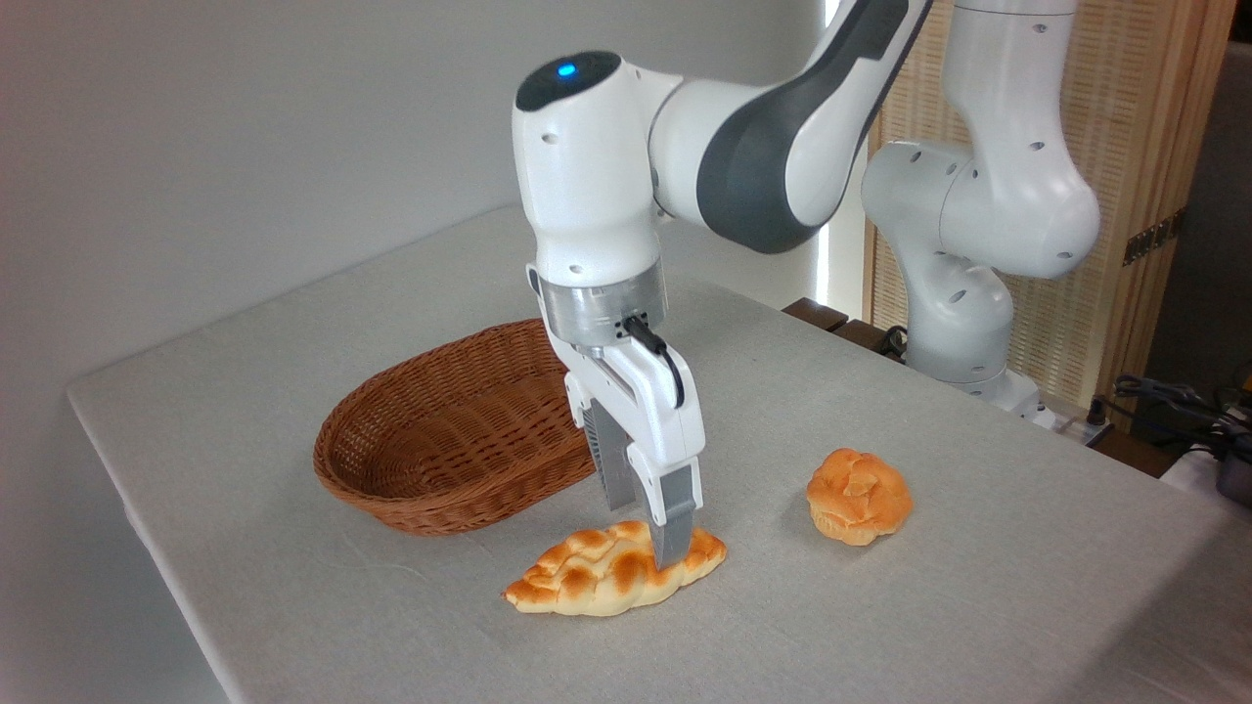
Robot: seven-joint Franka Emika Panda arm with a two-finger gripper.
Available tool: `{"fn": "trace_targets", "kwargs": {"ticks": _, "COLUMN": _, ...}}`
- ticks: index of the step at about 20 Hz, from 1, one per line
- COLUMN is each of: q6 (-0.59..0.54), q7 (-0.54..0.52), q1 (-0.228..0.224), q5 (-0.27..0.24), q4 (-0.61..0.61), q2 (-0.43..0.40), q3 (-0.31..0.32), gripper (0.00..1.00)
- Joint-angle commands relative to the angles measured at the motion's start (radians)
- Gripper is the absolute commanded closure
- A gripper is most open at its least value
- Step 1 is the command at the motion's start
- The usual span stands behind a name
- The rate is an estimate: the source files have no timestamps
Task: Put bread into the basket
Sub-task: 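Close the gripper on the middle of the braided loaf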
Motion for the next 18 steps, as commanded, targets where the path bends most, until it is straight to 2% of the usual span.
{"fn": "trace_targets", "kwargs": {"ticks": 1, "q6": 0.088, "q7": 0.012, "q1": -0.004, "q5": 0.011, "q4": -0.048, "q2": -0.015, "q3": 0.009, "gripper": 0.05}}
{"fn": "trace_targets", "kwargs": {"ticks": 3, "q6": 0.110, "q7": 0.014, "q1": -0.004, "q5": 0.011, "q4": -0.048, "q2": -0.006, "q3": 0.010, "gripper": 0.17}}
{"fn": "trace_targets", "kwargs": {"ticks": 6, "q6": 0.128, "q7": 0.014, "q1": -0.004, "q5": 0.011, "q4": -0.048, "q2": 0.009, "q3": 0.010, "gripper": 0.46}}
{"fn": "trace_targets", "kwargs": {"ticks": 9, "q6": 0.136, "q7": 0.014, "q1": -0.004, "q5": 0.011, "q4": -0.048, "q2": 0.014, "q3": 0.009, "gripper": 0.65}}
{"fn": "trace_targets", "kwargs": {"ticks": 18, "q6": 0.127, "q7": 0.015, "q1": -0.004, "q5": 0.010, "q4": -0.038, "q2": 0.028, "q3": 0.018, "gripper": 0.74}}
